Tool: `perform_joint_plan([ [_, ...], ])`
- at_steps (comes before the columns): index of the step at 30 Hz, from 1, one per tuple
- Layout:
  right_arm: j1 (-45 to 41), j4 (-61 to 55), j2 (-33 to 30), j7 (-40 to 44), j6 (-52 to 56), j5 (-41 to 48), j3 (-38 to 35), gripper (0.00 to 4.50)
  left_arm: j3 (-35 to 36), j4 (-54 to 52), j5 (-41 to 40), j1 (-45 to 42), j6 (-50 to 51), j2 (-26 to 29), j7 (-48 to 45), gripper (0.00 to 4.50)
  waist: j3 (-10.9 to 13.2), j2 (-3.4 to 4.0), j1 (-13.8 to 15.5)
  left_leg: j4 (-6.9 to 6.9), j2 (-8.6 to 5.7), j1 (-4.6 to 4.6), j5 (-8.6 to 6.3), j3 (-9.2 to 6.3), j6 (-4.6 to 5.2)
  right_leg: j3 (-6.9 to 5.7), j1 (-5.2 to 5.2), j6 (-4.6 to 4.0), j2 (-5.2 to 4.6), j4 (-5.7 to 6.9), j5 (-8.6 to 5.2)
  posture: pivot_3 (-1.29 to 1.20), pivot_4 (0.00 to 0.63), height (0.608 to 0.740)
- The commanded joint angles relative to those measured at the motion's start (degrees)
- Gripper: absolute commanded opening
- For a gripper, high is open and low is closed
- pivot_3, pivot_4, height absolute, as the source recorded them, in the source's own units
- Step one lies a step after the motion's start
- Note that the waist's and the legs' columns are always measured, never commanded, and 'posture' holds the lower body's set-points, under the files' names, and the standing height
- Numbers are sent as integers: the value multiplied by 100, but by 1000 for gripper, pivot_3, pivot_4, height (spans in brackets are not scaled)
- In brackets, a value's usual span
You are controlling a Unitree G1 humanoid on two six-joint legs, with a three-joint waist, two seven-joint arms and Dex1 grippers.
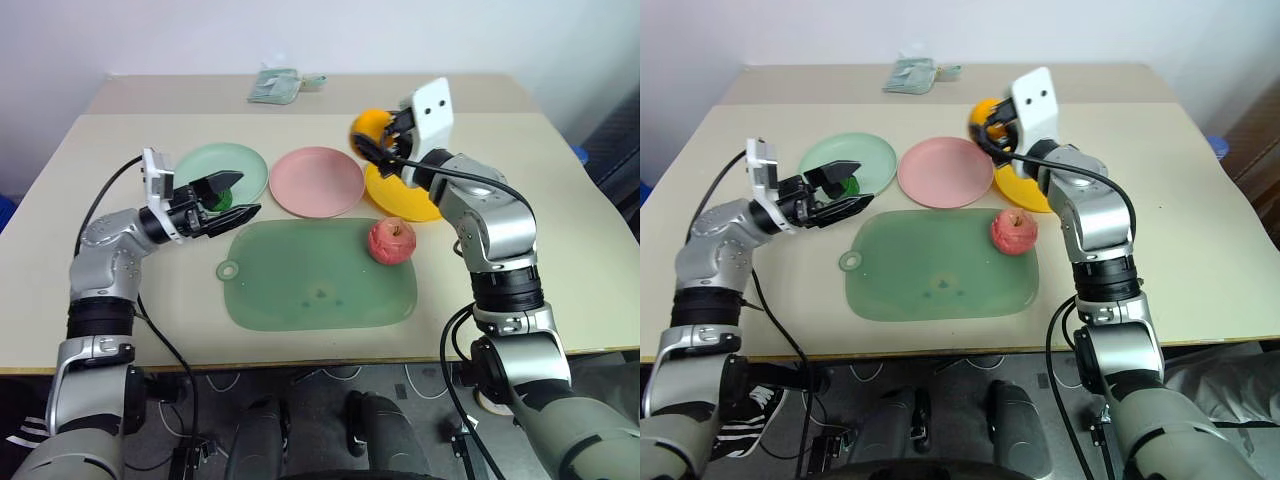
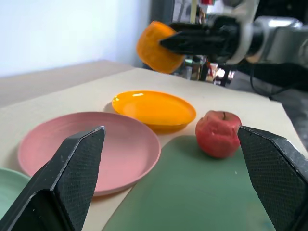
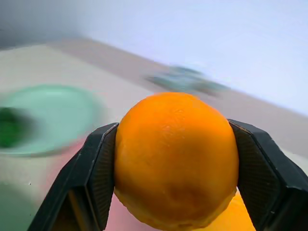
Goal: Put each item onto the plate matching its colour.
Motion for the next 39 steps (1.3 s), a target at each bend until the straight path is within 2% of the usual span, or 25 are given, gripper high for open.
perform_joint_plan([
  [1,-144,626,-138,-178,-728,-388,28,2791,-4,-640,-140,104,50,-126,152,4500,0,1,-13,-2,0,0,0,0,0,0,-1,0,0,0,0,0,150,740],
  [6,-97,1257,4,12,-946,-140,-163,2791,20,-940,-157,167,214,-77,272,4500,3,5,-45,-6,5,6,0,-1,0,3,-5,-1,8,12,0,0,150,740],
  [8,-140,1413,16,-43,-983,-67,-303,3825,111,-1003,-261,138,334,-91,365,4500,3,6,-31,-6,5,5,1,-1,0,3,-5,-1,8,12,0,0,150,740],
  [9,-150,1442,-28,-48,-1049,-141,-263,4219,147,-1024,-312,126,387,-92,390,4500,3,6,-29,-5,5,5,0,-1,0,3,-5,-1,6,11,0,0,150,740],
  [10,-158,1450,-61,-57,-1086,-201,-229,4368,162,-1037,-341,125,398,-88,387,4500,3,6,-19,-5,5,4,1,0,0,3,-5,-1,5,11,0,0,150,740],
  [15,-68,853,-118,177,-1035,61,-371,4368,180,-1107,-511,230,519,-27,260,4500,4,8,-12,-5,4,3,0,0,0,3,-5,0,4,9,0,0,150,740],
  [18,383,-447,-222,1005,-343,907,-444,4368,236,-1122,-786,251,907,96,76,4500,5,8,-2,-8,5,3,0,-3,0,3,-5,0,6,9,-1,0,150,740],
  [23,1369,-2328,-1144,2128,968,1685,-124,4368,86,-1161,-993,351,1402,471,-539,4500,4,7,24,-6,4,3,0,-4,0,2,-2,0,3,8,-1,0,150,740],
  [25,1668,-2716,-1577,2353,1160,1640,46,4368,-31,-1127,-886,399,1339,601,-796,4500,4,7,13,-5,2,5,0,-3,0,2,-2,-3,-1,8,-2,0,150,740],
  [30,1982,-2548,-2092,2350,737,936,425,4368,-25,-901,-817,291,1122,604,-1065,4500,4,7,6,-1,3,6,0,-4,0,2,-2,-23,2,3,-14,0,150,740],
  [37,2054,-1962,-2066,2170,511,414,726,4368,-188,-557,-399,280,477,536,-1293,4500,4,6,13,-1,3,4,0,-3,0,3,-3,-23,4,1,-14,0,150,740],
  [39,2076,-1852,-1939,2202,684,553,670,4368,-184,-505,-381,267,408,507,-1294,4500,4,6,25,0,2,3,0,-2,0,3,-3,-23,3,1,-14,0,150,740],
])
